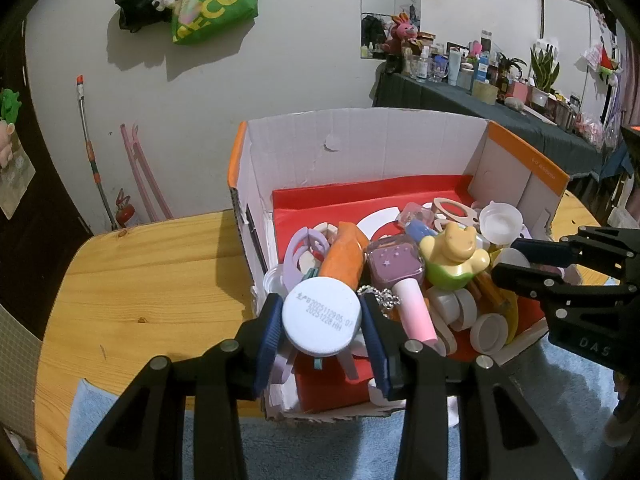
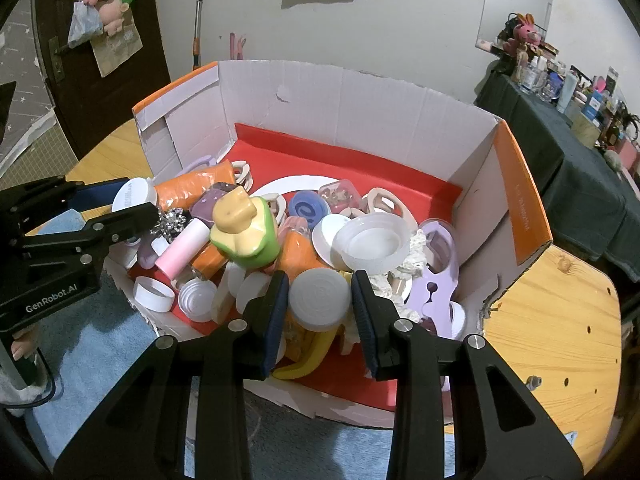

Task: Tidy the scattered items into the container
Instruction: 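Lower both white caps into the box and open both tools, then withdraw both open tools from the box back over the towel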

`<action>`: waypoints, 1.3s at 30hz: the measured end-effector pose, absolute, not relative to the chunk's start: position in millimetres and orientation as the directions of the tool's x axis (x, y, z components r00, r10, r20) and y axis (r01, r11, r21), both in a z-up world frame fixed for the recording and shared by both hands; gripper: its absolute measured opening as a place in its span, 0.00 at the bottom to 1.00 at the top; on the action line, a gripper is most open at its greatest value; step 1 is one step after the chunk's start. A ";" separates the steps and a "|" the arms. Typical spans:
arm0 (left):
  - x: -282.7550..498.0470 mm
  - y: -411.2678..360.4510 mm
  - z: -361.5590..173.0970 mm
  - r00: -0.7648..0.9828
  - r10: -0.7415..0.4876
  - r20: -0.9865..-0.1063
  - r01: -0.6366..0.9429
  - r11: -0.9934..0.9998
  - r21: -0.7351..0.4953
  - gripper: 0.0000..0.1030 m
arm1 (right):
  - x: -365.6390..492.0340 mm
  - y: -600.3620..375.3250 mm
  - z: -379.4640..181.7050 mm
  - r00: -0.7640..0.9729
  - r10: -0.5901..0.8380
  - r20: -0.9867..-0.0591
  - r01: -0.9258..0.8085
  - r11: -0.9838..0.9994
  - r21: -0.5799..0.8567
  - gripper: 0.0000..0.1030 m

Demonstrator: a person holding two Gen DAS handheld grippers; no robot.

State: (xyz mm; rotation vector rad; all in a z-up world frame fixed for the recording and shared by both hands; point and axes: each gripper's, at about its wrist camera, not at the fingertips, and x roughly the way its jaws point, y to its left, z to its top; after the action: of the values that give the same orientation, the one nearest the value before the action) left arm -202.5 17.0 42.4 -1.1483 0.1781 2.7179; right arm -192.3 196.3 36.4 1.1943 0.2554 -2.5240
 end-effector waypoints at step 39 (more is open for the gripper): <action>-170.2 10.6 65.7 -0.733 0.119 -0.669 -0.189 -0.981 0.033 0.65 | -167.9 199.3 56.5 -0.637 -0.225 -0.737 0.348 -0.937 -0.014 0.54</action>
State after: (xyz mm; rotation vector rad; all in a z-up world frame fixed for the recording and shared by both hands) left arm -170.2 10.6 65.7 -1.0619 0.1473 2.7760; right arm -167.9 199.3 56.5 1.1297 0.2215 -2.5769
